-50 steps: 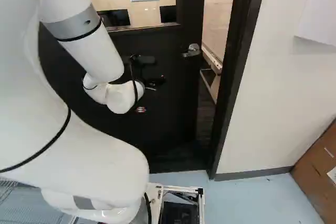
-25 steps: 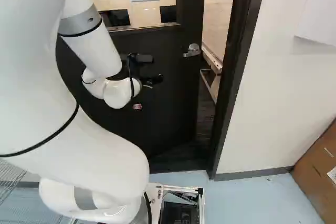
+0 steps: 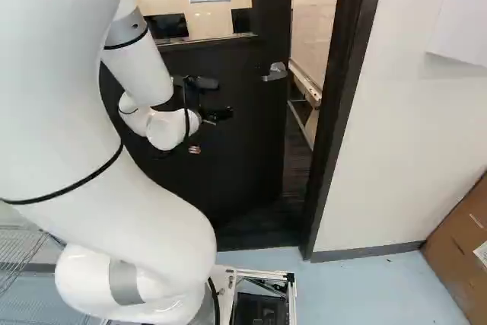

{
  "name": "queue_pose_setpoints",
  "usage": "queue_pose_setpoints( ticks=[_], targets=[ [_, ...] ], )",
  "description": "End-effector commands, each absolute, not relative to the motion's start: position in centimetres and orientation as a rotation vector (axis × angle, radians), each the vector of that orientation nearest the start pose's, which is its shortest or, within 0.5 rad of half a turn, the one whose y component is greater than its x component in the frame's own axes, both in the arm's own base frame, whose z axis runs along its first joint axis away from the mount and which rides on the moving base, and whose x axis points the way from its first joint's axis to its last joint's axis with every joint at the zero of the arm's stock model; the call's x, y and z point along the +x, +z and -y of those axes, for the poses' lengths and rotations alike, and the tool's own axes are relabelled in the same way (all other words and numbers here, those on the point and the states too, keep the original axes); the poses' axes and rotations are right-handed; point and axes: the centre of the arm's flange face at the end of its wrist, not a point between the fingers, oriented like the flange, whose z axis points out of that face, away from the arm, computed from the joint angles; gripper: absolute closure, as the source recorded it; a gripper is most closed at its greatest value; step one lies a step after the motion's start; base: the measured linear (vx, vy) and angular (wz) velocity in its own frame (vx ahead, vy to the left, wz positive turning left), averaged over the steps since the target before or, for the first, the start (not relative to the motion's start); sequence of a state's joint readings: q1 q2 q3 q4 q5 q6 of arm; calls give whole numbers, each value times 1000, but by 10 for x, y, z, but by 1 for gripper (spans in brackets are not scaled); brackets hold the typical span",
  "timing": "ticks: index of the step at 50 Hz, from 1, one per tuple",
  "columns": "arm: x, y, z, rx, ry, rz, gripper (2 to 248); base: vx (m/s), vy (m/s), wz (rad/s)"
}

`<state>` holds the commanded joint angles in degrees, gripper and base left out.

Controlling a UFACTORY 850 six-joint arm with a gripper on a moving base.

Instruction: Open the door and move inside

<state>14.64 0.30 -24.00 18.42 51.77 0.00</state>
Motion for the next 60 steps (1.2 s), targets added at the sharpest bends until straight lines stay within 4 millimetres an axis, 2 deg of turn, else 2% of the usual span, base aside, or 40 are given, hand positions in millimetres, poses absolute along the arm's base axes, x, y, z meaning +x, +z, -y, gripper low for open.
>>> queue_pose_setpoints(
  ticks=[60],
  targets=[
    [478,399,-144,-2390,-1843,-283,3,0,0,0]
  ],
)
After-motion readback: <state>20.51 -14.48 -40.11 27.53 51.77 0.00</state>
